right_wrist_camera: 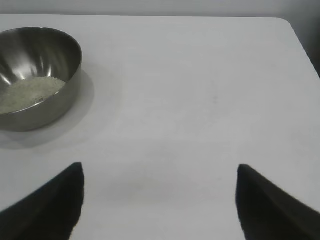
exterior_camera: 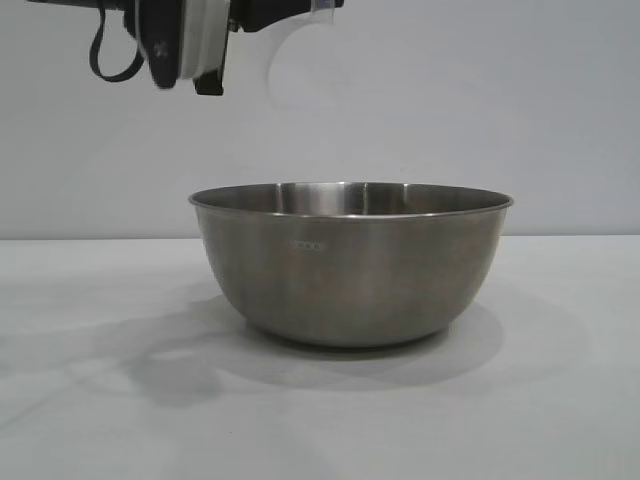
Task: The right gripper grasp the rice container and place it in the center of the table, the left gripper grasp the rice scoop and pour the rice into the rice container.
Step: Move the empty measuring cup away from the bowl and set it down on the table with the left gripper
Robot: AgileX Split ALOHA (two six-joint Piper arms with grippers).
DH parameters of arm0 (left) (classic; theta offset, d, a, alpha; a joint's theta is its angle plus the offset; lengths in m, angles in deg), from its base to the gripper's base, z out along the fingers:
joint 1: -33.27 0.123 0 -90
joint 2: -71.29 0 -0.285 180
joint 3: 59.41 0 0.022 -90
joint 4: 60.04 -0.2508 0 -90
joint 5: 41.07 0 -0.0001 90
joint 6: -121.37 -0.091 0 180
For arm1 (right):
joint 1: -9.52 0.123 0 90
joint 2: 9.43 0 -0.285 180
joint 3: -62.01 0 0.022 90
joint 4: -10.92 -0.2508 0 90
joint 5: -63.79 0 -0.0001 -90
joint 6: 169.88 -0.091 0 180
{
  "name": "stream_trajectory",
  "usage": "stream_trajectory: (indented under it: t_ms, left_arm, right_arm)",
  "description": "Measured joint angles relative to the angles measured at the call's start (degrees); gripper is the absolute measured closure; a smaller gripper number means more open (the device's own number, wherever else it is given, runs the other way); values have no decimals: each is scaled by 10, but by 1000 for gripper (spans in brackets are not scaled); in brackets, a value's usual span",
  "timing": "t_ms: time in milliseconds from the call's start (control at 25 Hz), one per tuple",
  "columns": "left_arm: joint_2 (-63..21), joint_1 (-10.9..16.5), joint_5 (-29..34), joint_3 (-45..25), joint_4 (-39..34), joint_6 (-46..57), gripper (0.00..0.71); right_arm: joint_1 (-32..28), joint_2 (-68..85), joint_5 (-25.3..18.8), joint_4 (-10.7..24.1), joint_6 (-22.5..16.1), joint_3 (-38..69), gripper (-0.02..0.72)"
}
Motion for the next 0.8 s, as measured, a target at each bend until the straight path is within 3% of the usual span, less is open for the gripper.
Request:
stream_trajectory:
  t_ms: [400, 640, 800]
  left_arm:
    - [0, 0, 0, 0, 316, 287, 710]
    - [0, 0, 0, 0, 450, 421, 710]
    - [0, 0, 0, -10, 500, 488, 710]
  right_arm:
    - [0, 0, 0, 0, 0, 0, 136]
    - [0, 0, 0, 0, 0, 0, 136]
    - [0, 0, 0, 0, 0, 0, 136]
